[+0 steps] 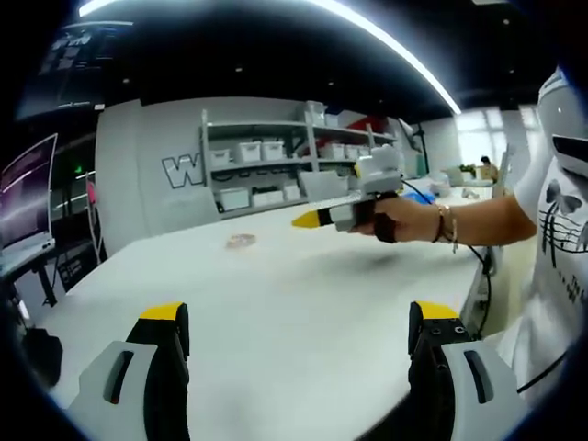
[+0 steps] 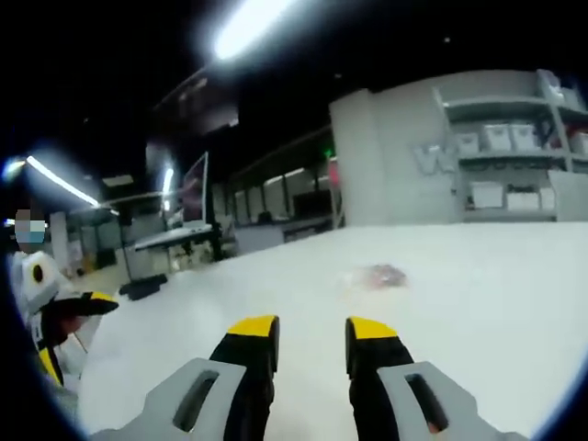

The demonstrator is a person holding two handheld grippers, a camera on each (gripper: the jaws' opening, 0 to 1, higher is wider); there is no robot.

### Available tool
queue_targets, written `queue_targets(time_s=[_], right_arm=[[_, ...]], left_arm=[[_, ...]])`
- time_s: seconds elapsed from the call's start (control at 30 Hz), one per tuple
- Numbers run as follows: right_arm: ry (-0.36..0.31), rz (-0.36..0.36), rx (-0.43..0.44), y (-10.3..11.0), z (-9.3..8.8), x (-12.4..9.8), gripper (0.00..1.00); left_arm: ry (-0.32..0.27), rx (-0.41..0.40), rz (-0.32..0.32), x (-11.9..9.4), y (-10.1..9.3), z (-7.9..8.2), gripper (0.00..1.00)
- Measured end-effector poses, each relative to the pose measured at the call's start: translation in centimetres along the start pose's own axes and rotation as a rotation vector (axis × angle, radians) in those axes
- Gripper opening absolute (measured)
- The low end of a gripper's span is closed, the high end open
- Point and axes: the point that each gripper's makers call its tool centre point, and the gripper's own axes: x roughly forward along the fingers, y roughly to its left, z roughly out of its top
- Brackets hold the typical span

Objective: Open the resealable bag by pulling the two sides of the seal apart until the entire bag opening is separated and visibly accessible.

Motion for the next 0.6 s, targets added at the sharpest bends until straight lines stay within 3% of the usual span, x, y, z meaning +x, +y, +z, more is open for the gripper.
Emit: queue_targets(time_s=[0.3,0.5,0.6], right_arm=[[-0.023,-0.043,-0.004,-0.5,0.4,-1.4,0.40],[-0.005,-0.069,0.029,-0.8,-0.5,-1.6,0.63],[-0.002,-0.080,0.037,-0.9,-0.7,-1.8,0.68]], left_arm=[[-0.004,0.003,0.006,-0.1,0.1,0.2,0.98],[-0.003,0.006,-0.002,-0.1,-0.3,0.1,0.98],[-0.005,0.007,0.004,-0.3,-0.1,0.2,0.98]])
